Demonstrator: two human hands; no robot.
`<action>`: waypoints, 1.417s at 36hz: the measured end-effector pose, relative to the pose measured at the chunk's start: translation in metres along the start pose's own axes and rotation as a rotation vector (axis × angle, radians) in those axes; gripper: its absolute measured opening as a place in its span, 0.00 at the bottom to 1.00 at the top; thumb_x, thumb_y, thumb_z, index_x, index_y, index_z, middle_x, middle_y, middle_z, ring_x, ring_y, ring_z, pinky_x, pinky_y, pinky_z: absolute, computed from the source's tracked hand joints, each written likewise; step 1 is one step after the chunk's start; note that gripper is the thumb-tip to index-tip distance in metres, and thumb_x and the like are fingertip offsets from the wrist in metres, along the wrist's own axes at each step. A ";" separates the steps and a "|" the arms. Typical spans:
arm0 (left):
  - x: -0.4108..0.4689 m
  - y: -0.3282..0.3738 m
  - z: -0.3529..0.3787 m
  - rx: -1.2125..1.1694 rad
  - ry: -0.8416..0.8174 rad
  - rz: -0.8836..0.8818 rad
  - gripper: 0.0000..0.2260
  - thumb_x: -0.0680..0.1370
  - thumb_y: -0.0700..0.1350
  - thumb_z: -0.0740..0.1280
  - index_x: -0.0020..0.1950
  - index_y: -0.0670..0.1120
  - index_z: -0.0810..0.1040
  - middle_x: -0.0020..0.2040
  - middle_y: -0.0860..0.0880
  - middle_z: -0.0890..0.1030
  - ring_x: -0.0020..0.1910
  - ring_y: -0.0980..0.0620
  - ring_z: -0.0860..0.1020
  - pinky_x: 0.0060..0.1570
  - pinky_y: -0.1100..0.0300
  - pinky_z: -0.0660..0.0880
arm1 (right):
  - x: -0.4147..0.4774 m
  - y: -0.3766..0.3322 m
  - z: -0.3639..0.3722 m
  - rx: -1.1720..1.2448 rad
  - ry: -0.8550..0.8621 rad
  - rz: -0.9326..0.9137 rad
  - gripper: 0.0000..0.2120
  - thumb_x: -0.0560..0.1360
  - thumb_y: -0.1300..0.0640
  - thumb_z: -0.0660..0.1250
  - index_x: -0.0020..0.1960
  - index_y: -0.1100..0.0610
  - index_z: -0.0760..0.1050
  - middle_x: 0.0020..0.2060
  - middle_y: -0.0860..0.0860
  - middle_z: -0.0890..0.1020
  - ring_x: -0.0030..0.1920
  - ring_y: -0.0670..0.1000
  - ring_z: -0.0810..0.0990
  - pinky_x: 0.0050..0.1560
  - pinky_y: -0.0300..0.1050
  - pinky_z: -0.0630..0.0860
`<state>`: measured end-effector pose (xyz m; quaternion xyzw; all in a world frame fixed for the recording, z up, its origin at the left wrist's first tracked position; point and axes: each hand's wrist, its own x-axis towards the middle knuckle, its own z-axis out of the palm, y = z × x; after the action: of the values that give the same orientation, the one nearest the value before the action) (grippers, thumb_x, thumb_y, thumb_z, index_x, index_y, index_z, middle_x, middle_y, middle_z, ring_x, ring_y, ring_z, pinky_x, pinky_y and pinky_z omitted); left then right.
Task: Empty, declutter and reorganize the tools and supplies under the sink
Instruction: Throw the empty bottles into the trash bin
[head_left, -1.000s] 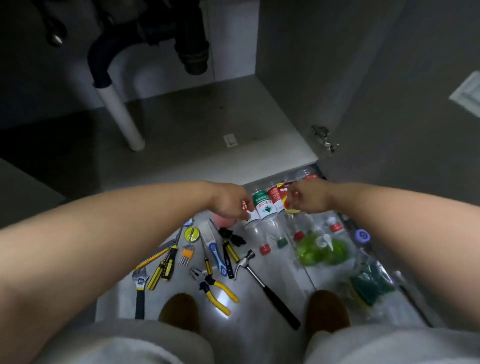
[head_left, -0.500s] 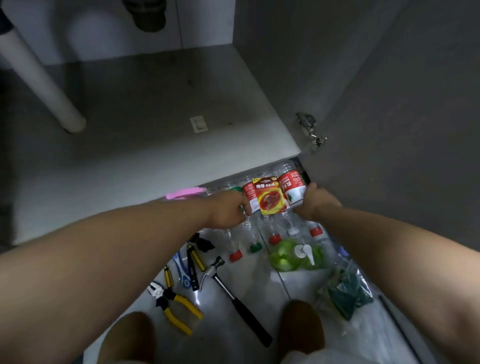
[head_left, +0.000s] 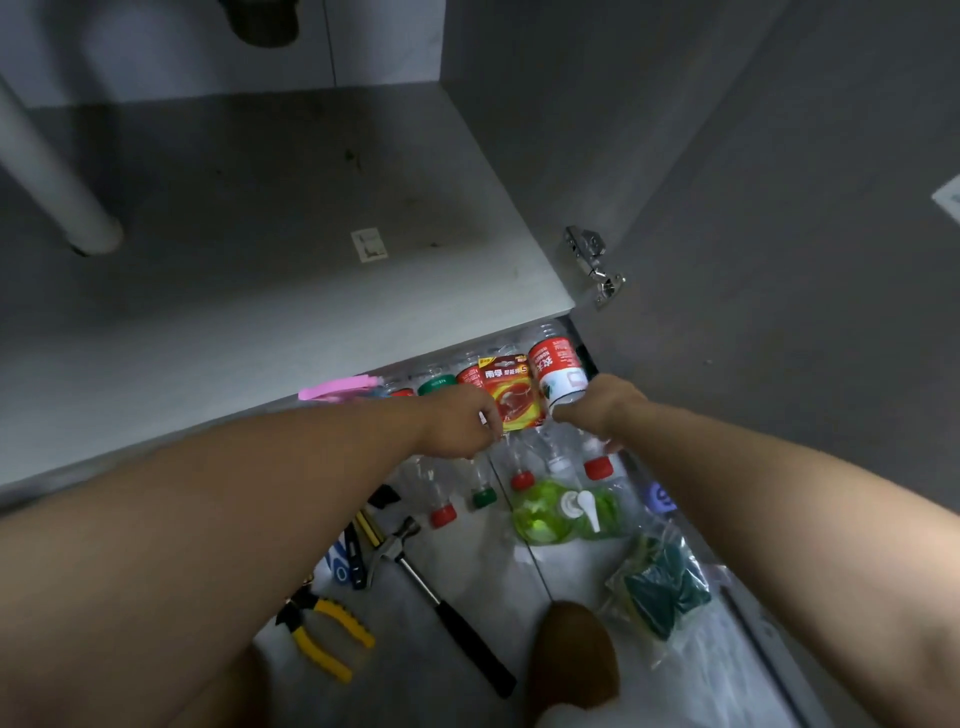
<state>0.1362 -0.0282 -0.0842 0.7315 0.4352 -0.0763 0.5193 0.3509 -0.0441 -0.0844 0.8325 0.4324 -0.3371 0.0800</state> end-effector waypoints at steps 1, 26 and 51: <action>0.001 0.002 -0.002 -0.005 0.016 -0.011 0.08 0.81 0.41 0.66 0.56 0.45 0.84 0.51 0.47 0.84 0.47 0.50 0.84 0.50 0.55 0.82 | -0.004 -0.001 -0.004 0.058 -0.049 0.000 0.20 0.71 0.45 0.76 0.51 0.55 0.72 0.43 0.55 0.79 0.44 0.58 0.83 0.49 0.56 0.84; -0.039 0.003 -0.057 -0.923 0.414 0.009 0.26 0.77 0.54 0.73 0.71 0.49 0.70 0.61 0.42 0.81 0.58 0.40 0.82 0.61 0.37 0.77 | -0.021 -0.043 -0.015 -0.065 -0.287 -0.290 0.32 0.74 0.48 0.74 0.74 0.48 0.65 0.57 0.50 0.77 0.50 0.52 0.80 0.43 0.45 0.79; -0.021 -0.012 -0.057 -1.101 0.318 -0.074 0.24 0.77 0.56 0.72 0.67 0.43 0.74 0.50 0.43 0.85 0.46 0.44 0.86 0.50 0.45 0.82 | 0.010 -0.034 0.029 -0.018 0.120 -0.309 0.31 0.73 0.51 0.74 0.72 0.47 0.67 0.64 0.59 0.73 0.60 0.61 0.79 0.63 0.53 0.76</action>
<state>0.0960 0.0082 -0.0553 0.3398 0.5090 0.2546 0.7488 0.3147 -0.0288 -0.1077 0.7740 0.5623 -0.2911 0.0087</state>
